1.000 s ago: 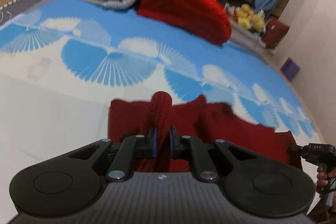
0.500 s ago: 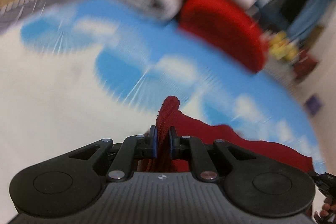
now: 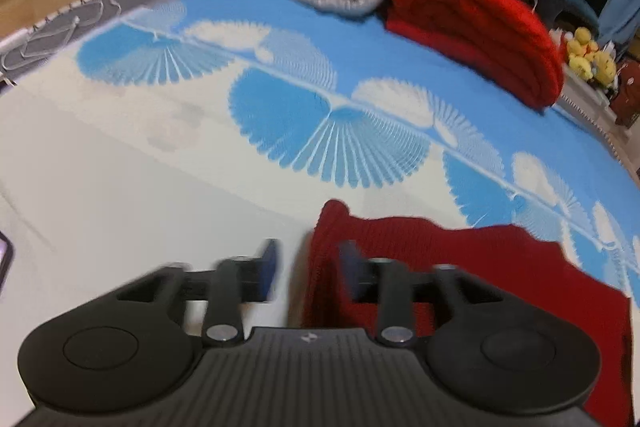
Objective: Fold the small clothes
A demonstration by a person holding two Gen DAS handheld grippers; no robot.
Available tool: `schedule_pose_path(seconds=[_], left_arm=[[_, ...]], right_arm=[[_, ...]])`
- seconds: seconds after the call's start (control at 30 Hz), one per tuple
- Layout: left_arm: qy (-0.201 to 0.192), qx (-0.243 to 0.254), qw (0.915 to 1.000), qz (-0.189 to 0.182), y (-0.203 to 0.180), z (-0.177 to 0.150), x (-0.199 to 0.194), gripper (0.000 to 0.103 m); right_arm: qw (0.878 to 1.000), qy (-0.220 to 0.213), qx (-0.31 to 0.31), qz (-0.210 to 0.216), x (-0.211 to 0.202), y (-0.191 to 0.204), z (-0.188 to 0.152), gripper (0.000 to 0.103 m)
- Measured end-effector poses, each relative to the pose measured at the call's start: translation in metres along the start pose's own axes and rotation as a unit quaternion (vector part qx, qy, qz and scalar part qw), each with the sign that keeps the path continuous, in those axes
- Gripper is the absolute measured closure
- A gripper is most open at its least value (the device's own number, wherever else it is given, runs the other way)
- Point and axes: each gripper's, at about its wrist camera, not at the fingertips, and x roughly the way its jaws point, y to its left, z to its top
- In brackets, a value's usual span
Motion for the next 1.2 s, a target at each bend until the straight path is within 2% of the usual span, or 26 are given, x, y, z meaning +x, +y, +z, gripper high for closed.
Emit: schedule_pose_path(seconds=[0.1, 0.17, 0.27, 0.3, 0.37, 0.43, 0.53, 0.67, 0.77, 0.8, 0.9, 1.03, 1.1, 1.2], left_arm=[[-0.011, 0.006, 0.9996, -0.024, -0.004, -0.006, -0.016, 0.020], [0.000, 0.034, 0.9993, -0.013, -0.013, -0.013, -0.011, 0.017], [0.054, 0.079, 0.9945, 0.044, -0.023, -0.024, 0.019, 0.017], [0.071, 0.084, 0.9919, 0.065, -0.023, -0.026, 0.029, 0.013], [0.075, 0.059, 0.9925, 0.076, -0.015, -0.025, 0.033, 0.007], [0.066, 0.036, 0.9942, 0.076, -0.010, -0.021, 0.025, 0.007], [0.053, 0.048, 0.9945, 0.077, -0.013, -0.022, 0.014, 0.007], [0.054, 0.084, 0.9920, 0.078, -0.021, -0.031, 0.007, 0.006], [0.062, 0.112, 0.9876, 0.091, -0.027, -0.040, 0.012, 0.004], [0.059, 0.117, 0.9867, 0.097, -0.028, -0.041, 0.013, 0.001], [0.048, 0.125, 0.9845, 0.113, -0.025, -0.045, 0.004, 0.000], [0.033, 0.127, 0.9864, 0.099, -0.022, -0.058, -0.034, 0.000], [0.028, 0.132, 0.9863, 0.094, -0.021, -0.069, -0.051, 0.000], [0.060, 0.138, 0.9837, 0.099, -0.019, -0.095, -0.054, 0.000]], right_arm=[[0.997, -0.003, -0.039, 0.066, -0.024, 0.014, -0.005, 0.061], [0.993, 0.031, -0.071, 0.087, -0.020, 0.025, -0.013, 0.064], [0.987, 0.117, -0.104, 0.030, 0.018, 0.031, -0.035, 0.065], [0.987, 0.114, -0.114, 0.024, 0.024, 0.031, -0.039, 0.062], [0.986, 0.103, -0.131, 0.021, 0.023, 0.036, -0.036, 0.061], [0.989, 0.095, -0.105, 0.028, 0.012, 0.033, -0.027, 0.061], [0.991, 0.064, -0.101, 0.060, -0.015, 0.030, -0.018, 0.059], [0.982, 0.094, -0.152, 0.055, -0.028, 0.036, -0.031, 0.050], [0.968, 0.144, -0.205, 0.026, -0.013, 0.038, -0.051, 0.045], [0.965, 0.145, -0.219, 0.022, -0.007, 0.037, -0.058, 0.039], [0.967, 0.125, -0.223, 0.021, -0.016, 0.034, -0.056, 0.036], [0.977, 0.101, -0.183, 0.042, -0.054, 0.025, -0.057, 0.035], [0.976, 0.101, -0.184, 0.053, -0.069, 0.021, -0.067, 0.033], [0.967, 0.121, -0.219, 0.041, -0.077, 0.024, -0.091, 0.030]])
